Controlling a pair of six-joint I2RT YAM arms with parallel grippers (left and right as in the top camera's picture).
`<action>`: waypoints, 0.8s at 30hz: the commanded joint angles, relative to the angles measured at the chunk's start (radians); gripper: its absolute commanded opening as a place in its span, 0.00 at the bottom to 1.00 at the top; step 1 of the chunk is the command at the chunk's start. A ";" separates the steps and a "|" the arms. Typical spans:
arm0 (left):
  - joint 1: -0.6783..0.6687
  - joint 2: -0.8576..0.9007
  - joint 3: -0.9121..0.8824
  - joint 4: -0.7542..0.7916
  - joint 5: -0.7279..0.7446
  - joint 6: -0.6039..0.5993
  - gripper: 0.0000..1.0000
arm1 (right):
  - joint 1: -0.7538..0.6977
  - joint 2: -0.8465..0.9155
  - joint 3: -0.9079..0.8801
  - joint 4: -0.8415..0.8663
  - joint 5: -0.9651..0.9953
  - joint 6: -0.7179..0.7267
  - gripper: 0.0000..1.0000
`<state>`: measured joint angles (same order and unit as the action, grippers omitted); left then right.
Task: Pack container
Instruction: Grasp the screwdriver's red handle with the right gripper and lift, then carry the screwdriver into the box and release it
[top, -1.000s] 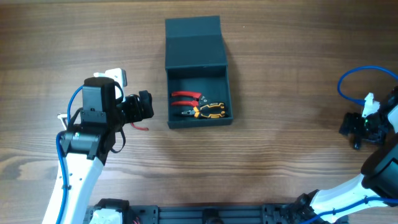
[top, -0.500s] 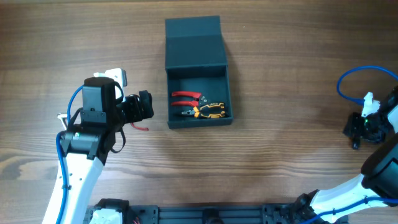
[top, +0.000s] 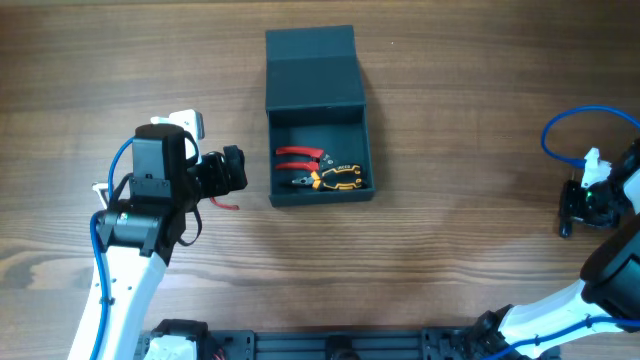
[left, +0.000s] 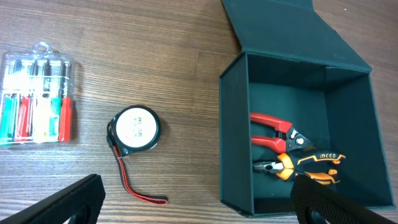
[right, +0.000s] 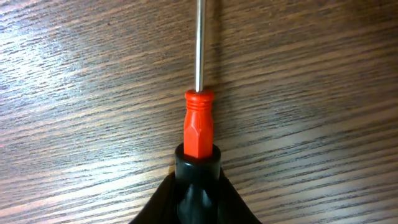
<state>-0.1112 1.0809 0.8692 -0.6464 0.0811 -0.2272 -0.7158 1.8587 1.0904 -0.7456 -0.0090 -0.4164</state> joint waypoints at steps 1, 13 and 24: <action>-0.005 -0.001 0.023 0.003 0.019 -0.013 1.00 | 0.005 0.003 -0.026 -0.004 -0.045 0.001 0.08; -0.005 -0.001 0.023 0.003 0.019 -0.013 1.00 | 0.006 0.003 -0.020 -0.007 -0.079 0.066 0.04; -0.005 -0.001 0.023 0.003 0.019 -0.013 1.00 | 0.195 -0.044 0.221 -0.132 -0.112 0.105 0.05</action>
<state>-0.1112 1.0809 0.8692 -0.6468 0.0811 -0.2272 -0.6052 1.8587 1.1847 -0.8539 -0.0849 -0.3340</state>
